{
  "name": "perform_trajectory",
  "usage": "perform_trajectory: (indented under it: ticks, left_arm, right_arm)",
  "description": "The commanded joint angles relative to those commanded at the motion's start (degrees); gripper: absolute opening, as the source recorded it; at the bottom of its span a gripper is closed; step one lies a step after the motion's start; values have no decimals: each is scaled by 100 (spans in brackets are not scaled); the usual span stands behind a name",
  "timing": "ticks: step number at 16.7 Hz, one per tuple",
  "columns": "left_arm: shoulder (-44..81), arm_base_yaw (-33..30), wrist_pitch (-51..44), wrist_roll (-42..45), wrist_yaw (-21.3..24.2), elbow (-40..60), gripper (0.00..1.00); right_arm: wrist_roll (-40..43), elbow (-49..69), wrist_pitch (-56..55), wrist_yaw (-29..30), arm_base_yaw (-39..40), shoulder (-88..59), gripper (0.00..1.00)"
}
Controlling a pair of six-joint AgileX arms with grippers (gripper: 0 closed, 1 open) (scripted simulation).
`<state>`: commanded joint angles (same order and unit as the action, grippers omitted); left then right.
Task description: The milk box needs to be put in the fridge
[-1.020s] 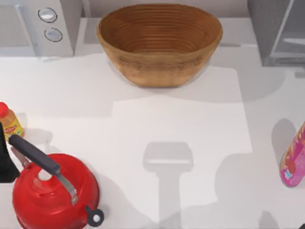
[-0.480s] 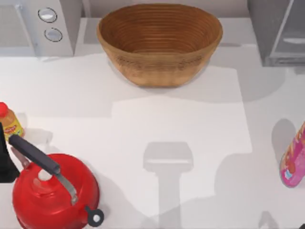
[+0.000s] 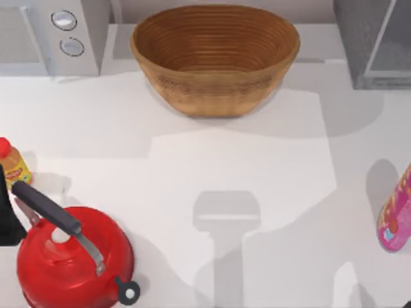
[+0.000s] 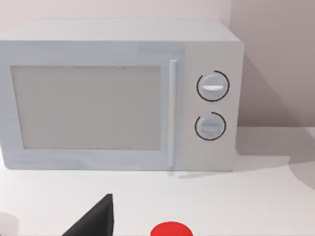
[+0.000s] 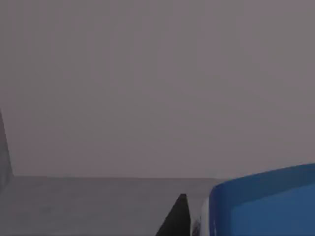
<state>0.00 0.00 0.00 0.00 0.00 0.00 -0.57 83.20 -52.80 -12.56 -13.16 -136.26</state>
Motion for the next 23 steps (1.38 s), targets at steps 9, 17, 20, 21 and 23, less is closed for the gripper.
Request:
perform_trajectory:
  ticks: [9, 17, 20, 21, 23]
  left_arm:
    - [0, 0, 0, 0, 0, 0, 100]
    - [0, 0, 0, 0, 0, 0, 100]
    - [0, 0, 0, 0, 0, 0, 100]
    - [0, 0, 0, 0, 0, 0, 100]
    - [0, 0, 0, 0, 0, 0, 100]
  right_arm:
    - [-7, 884, 580, 113, 73, -338, 0]
    - [-7, 884, 580, 113, 73, -338, 60]
    - [-7, 884, 580, 113, 73, -338, 83]
    - [-7, 884, 580, 113, 73, -338, 90]
    - [-7, 884, 580, 113, 73, -338, 100]
